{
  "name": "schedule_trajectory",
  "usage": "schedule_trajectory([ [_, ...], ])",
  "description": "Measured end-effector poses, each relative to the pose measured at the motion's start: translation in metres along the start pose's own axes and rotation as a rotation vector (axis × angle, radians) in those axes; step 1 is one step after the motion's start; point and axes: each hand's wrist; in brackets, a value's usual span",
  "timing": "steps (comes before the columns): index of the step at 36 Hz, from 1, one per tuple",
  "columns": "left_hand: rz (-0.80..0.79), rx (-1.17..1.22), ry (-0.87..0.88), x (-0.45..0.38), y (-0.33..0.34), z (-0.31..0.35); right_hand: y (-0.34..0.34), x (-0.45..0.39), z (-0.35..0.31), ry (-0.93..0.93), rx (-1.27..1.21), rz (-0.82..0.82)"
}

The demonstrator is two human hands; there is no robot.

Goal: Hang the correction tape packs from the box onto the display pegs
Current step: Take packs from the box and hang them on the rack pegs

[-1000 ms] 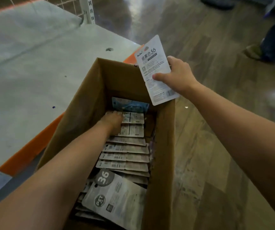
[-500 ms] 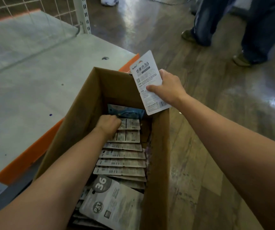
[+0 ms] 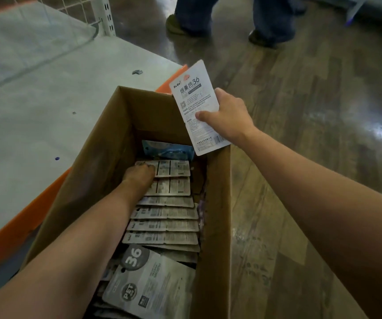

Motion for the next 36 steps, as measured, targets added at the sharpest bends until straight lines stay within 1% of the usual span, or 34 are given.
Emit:
schedule_trajectory([
  [4, 0.125, -0.037, 0.021, 0.003, -0.009, -0.002, -0.001, 0.0, -0.002, 0.002, 0.061, 0.007],
  [6, 0.173, -0.013, 0.024, 0.004, -0.015, -0.002, -0.003, 0.001, -0.002, 0.005, 0.058, -0.006],
  [8, 0.213, 0.072, 0.008, 0.004, -0.022, -0.002, -0.004, 0.002, -0.003, 0.015, 0.061, -0.011],
  [10, 0.266, 0.205, -0.009, 0.005, -0.033, -0.003, -0.005, 0.002, -0.004, 0.033, 0.065, -0.016],
  [13, 0.385, 0.388, -0.011, 0.014, -0.055, 0.0, -0.007, 0.005, -0.007, 0.053, 0.063, -0.028],
  [15, 0.471, 0.439, 0.003, 0.023, -0.071, 0.003, -0.01, 0.008, -0.008, 0.066, 0.052, -0.033],
  [17, 0.524, 0.472, 0.034, 0.032, -0.084, 0.005, -0.013, 0.01, -0.01, 0.083, 0.036, -0.039],
  [20, 0.622, 0.589, 0.045, 0.047, -0.101, 0.004, -0.022, 0.015, -0.014, 0.116, 0.0, -0.036],
  [24, 0.784, 0.76, 0.024, 0.065, -0.121, -0.007, -0.036, 0.021, -0.02, 0.132, -0.167, -0.026],
  [27, 0.863, 0.813, 0.018, 0.079, -0.135, -0.021, -0.041, 0.022, -0.021, 0.172, -0.389, -0.054],
  [31, 1.014, 0.935, -0.03, 0.098, -0.154, -0.041, -0.043, 0.026, -0.029, 0.226, -0.731, -0.183],
  [34, 1.104, 1.063, -0.006, 0.11, -0.17, -0.052, -0.041, 0.029, -0.037, 0.219, -0.884, -0.311],
  [36, 1.142, 1.146, 0.015, 0.119, -0.18, -0.057, -0.04, 0.032, -0.046, 0.195, -0.95, -0.364],
])
Point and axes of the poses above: each hand's wrist, its own x-axis away from the middle knuckle, its own y-axis out of the palm, z = x × y, and after that the axes turned 3 degrees about -x, right-handed
